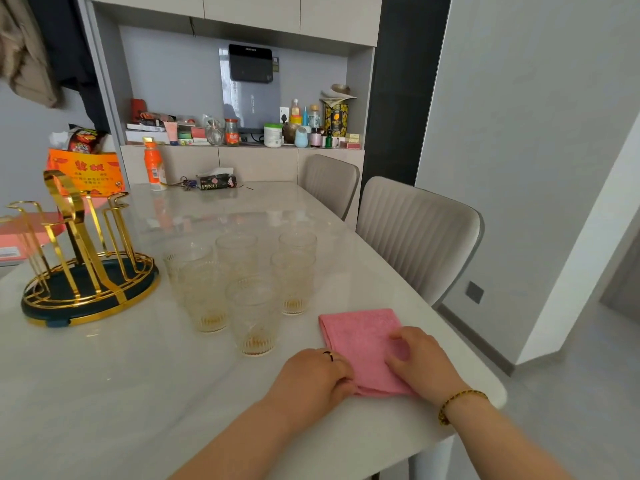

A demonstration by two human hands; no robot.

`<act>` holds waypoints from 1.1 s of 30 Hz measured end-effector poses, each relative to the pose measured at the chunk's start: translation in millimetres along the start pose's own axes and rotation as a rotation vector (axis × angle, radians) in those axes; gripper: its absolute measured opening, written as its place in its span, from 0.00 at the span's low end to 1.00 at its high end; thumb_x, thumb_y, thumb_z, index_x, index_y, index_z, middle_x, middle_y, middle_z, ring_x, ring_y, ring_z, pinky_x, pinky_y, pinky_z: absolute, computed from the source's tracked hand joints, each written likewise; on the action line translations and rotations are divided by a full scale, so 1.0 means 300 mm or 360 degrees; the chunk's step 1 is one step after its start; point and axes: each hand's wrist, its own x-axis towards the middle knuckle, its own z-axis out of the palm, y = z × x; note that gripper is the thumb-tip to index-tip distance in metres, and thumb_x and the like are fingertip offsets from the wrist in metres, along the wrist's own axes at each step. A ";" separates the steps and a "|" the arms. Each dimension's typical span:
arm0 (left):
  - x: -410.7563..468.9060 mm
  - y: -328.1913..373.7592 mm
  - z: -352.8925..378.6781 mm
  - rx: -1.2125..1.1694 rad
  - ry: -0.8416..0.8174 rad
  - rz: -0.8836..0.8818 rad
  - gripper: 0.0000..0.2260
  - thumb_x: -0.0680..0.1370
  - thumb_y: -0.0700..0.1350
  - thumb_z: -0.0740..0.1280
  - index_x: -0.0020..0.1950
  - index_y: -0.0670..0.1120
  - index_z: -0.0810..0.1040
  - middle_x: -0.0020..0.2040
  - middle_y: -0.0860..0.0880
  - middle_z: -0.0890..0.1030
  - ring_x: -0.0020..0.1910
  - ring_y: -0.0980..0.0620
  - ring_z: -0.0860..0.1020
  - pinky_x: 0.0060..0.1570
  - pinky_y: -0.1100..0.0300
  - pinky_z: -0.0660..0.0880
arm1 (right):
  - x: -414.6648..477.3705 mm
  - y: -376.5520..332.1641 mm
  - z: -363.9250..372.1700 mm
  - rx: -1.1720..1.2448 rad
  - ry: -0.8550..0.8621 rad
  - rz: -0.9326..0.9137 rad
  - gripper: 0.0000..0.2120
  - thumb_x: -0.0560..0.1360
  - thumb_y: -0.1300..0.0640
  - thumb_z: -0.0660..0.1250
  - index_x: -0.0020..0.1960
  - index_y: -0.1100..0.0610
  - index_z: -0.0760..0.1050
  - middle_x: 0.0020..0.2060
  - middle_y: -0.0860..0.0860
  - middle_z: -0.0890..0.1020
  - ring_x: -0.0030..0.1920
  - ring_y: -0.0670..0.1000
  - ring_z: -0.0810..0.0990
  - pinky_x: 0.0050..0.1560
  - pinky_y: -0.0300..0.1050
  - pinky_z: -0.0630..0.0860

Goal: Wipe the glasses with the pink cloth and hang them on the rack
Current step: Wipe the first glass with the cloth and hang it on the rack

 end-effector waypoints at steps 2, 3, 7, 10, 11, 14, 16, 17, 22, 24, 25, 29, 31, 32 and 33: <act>-0.016 -0.006 -0.002 -0.0010 0.0031 -0.0024 0.21 0.70 0.57 0.54 0.44 0.47 0.81 0.42 0.49 0.84 0.42 0.49 0.81 0.39 0.59 0.78 | -0.012 0.012 -0.007 0.0027 0.0006 -0.0066 0.19 0.75 0.54 0.63 0.65 0.54 0.67 0.66 0.50 0.69 0.64 0.51 0.67 0.62 0.36 0.60; -0.028 -0.010 0.000 -0.0011 0.0015 -0.0007 0.18 0.70 0.56 0.55 0.40 0.48 0.81 0.38 0.52 0.83 0.37 0.51 0.81 0.34 0.63 0.78 | -0.024 0.018 -0.014 0.0043 -0.0008 -0.0106 0.20 0.74 0.52 0.64 0.65 0.53 0.67 0.66 0.49 0.67 0.65 0.50 0.65 0.63 0.36 0.58; -0.054 -0.038 0.000 0.0115 0.0190 0.0027 0.12 0.69 0.54 0.57 0.36 0.54 0.80 0.32 0.60 0.81 0.28 0.60 0.78 0.25 0.72 0.70 | -0.091 0.049 -0.043 0.0039 -0.0210 -0.0403 0.32 0.62 0.35 0.61 0.64 0.47 0.68 0.66 0.42 0.61 0.66 0.40 0.57 0.64 0.28 0.49; -0.056 -0.024 -0.024 -0.0003 0.0028 -0.0052 0.23 0.70 0.59 0.51 0.47 0.48 0.81 0.43 0.51 0.83 0.41 0.51 0.81 0.40 0.65 0.74 | -0.108 0.091 -0.058 -0.0091 -0.0362 -0.0554 0.27 0.69 0.43 0.61 0.67 0.48 0.64 0.67 0.40 0.60 0.67 0.37 0.57 0.63 0.24 0.46; -0.054 -0.017 -0.022 0.0013 0.0064 -0.0065 0.29 0.69 0.61 0.47 0.53 0.47 0.79 0.48 0.49 0.83 0.47 0.48 0.80 0.46 0.63 0.72 | -0.104 0.097 -0.065 -0.0150 -0.0320 -0.0575 0.26 0.70 0.47 0.60 0.68 0.49 0.65 0.68 0.41 0.62 0.68 0.39 0.59 0.63 0.24 0.47; -0.036 0.011 -0.029 0.0141 -0.0021 -0.0075 0.27 0.73 0.64 0.51 0.63 0.49 0.73 0.59 0.50 0.78 0.59 0.50 0.73 0.56 0.66 0.63 | -0.075 0.086 -0.060 -0.0339 -0.0120 -0.0651 0.21 0.66 0.60 0.57 0.56 0.57 0.77 0.56 0.53 0.80 0.58 0.53 0.78 0.60 0.38 0.67; -0.019 0.043 -0.031 0.0182 -0.0151 -0.0094 0.26 0.75 0.60 0.60 0.70 0.51 0.65 0.70 0.52 0.68 0.68 0.54 0.65 0.64 0.68 0.54 | -0.056 0.075 -0.042 -0.0342 -0.0059 -0.0650 0.18 0.62 0.59 0.56 0.46 0.59 0.80 0.43 0.54 0.83 0.46 0.57 0.82 0.47 0.45 0.76; -0.011 0.062 -0.032 0.0176 -0.0211 -0.0085 0.28 0.75 0.59 0.61 0.72 0.51 0.61 0.73 0.53 0.63 0.71 0.54 0.60 0.66 0.68 0.50 | -0.053 0.066 -0.040 -0.0327 -0.0037 -0.0602 0.18 0.63 0.58 0.56 0.45 0.60 0.80 0.42 0.55 0.83 0.47 0.57 0.80 0.46 0.43 0.74; 0.021 0.083 0.007 0.0171 -0.0091 -0.0138 0.26 0.74 0.61 0.57 0.69 0.52 0.66 0.70 0.54 0.68 0.69 0.55 0.63 0.65 0.68 0.50 | -0.065 0.048 -0.060 -0.0046 0.0125 -0.0405 0.11 0.71 0.59 0.62 0.51 0.56 0.79 0.46 0.51 0.82 0.48 0.50 0.78 0.43 0.32 0.64; 0.016 0.079 0.021 0.0177 0.0068 -0.0054 0.28 0.68 0.57 0.47 0.61 0.51 0.75 0.60 0.53 0.78 0.60 0.54 0.73 0.61 0.68 0.59 | -0.095 0.047 -0.077 0.0024 0.0039 -0.0431 0.18 0.67 0.50 0.58 0.50 0.55 0.79 0.39 0.46 0.81 0.40 0.43 0.76 0.39 0.28 0.64; 0.013 0.081 0.017 0.0205 0.0059 0.0000 0.26 0.65 0.54 0.47 0.52 0.51 0.80 0.50 0.54 0.82 0.50 0.55 0.78 0.56 0.69 0.66 | -0.111 0.051 -0.084 0.0025 -0.0036 -0.0447 0.22 0.64 0.48 0.54 0.49 0.55 0.79 0.36 0.43 0.78 0.36 0.41 0.74 0.39 0.27 0.65; -0.012 0.097 -0.017 0.0283 0.0113 0.0033 0.13 0.63 0.50 0.55 0.36 0.56 0.79 0.26 0.59 0.77 0.28 0.62 0.75 0.36 0.74 0.67 | -0.170 0.057 -0.089 0.0126 -0.0148 -0.0457 0.16 0.64 0.50 0.54 0.43 0.53 0.76 0.35 0.46 0.76 0.36 0.43 0.72 0.40 0.32 0.67; -0.018 0.107 -0.056 -0.0019 0.0049 -0.0119 0.12 0.66 0.47 0.59 0.45 0.51 0.79 0.34 0.55 0.79 0.37 0.57 0.76 0.36 0.71 0.62 | -0.181 0.051 -0.094 0.0345 -0.0148 -0.0401 0.16 0.63 0.46 0.55 0.40 0.55 0.75 0.33 0.46 0.76 0.35 0.44 0.72 0.38 0.34 0.67; -0.013 0.099 -0.066 -0.0197 0.0092 -0.0210 0.13 0.66 0.47 0.59 0.48 0.51 0.78 0.37 0.55 0.79 0.39 0.56 0.75 0.36 0.72 0.62 | -0.177 0.047 -0.101 0.0498 -0.0115 -0.0375 0.16 0.64 0.46 0.57 0.39 0.58 0.75 0.31 0.46 0.74 0.35 0.43 0.72 0.37 0.33 0.67; -0.006 0.102 -0.086 -0.0475 0.0123 -0.0277 0.12 0.66 0.47 0.59 0.46 0.52 0.78 0.36 0.58 0.79 0.37 0.60 0.74 0.35 0.73 0.63 | -0.172 0.035 -0.115 0.0644 -0.0081 -0.0343 0.11 0.67 0.52 0.61 0.38 0.59 0.75 0.30 0.45 0.74 0.33 0.41 0.72 0.36 0.32 0.67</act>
